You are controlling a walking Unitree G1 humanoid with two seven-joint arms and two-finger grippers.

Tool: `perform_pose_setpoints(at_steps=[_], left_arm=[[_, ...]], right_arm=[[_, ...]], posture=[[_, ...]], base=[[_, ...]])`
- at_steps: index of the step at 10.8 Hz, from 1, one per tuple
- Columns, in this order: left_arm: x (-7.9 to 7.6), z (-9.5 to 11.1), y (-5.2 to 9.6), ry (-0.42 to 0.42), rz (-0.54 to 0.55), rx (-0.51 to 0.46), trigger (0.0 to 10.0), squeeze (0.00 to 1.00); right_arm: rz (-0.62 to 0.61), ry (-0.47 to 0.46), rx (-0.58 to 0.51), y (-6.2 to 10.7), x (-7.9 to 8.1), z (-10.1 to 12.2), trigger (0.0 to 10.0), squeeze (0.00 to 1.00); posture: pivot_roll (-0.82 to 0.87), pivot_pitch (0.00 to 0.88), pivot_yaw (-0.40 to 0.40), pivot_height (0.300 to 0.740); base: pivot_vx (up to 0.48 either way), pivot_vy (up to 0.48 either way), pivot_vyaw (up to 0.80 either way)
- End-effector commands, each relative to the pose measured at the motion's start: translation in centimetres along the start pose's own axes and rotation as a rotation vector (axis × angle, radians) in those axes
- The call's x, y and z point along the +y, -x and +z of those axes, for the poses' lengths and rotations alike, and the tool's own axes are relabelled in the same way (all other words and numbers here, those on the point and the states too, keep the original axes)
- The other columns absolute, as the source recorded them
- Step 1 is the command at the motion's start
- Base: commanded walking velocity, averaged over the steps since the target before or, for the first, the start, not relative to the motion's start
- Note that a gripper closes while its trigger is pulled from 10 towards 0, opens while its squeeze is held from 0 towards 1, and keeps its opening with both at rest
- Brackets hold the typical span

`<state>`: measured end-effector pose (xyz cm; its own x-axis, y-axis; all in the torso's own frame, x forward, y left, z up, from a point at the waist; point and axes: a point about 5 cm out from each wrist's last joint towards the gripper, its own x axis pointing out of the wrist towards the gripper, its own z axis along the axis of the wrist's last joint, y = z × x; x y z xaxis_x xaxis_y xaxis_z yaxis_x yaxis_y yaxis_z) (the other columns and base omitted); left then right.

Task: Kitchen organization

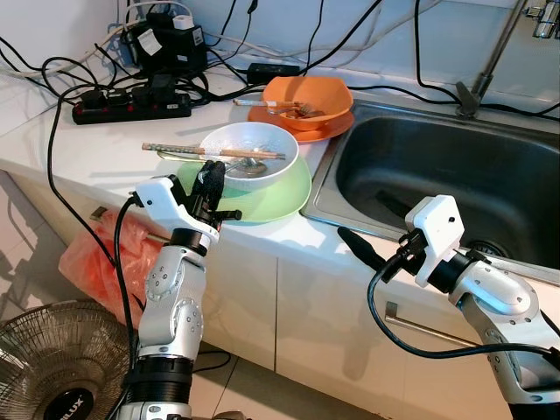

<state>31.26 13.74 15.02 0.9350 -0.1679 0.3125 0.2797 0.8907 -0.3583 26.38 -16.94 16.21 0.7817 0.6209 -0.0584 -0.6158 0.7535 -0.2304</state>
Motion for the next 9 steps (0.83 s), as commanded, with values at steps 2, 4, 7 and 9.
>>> perform_pose_setpoints(at_steps=[2, 4, 7, 9], left_arm=[[-0.1, 0.4, -0.5, 0.004, -0.009, -0.01, 0.0, 0.0], [-0.5, 0.9, -1.1, 0.012, -0.016, -0.014, 0.0, 0.0], [-0.5, 1.7, -2.4, 0.135, 0.097, 0.083, 0.0, 0.0], [-0.6, 2.3, -2.9, 0.145, 0.122, 0.137, 0.0, 0.0]], right_arm=[[0.0, 0.005, -0.009, 0.2, 0.0, 0.3, 10.0, 0.0], [-0.004, 0.005, -0.014, 0.1, 0.1, 0.4, 10.0, 0.0], [-0.006, 0.008, -0.015, 0.0, -0.1, 0.4, 10.0, 0.0], [-0.005, 0.006, -0.018, -0.2, 0.1, 0.3, 10.0, 0.0]], posture=[[0.07, 0.0, 0.027, 0.74], [0.07, 0.0, 0.028, 0.74], [0.08, 0.0, 0.027, 0.74], [0.09, 0.0, 0.031, 0.74]], base=[[0.0, 0.0, 0.0], [0.0, 0.0, 0.0], [0.0, 0.0, 0.0], [0.0, 0.0, 0.0]])
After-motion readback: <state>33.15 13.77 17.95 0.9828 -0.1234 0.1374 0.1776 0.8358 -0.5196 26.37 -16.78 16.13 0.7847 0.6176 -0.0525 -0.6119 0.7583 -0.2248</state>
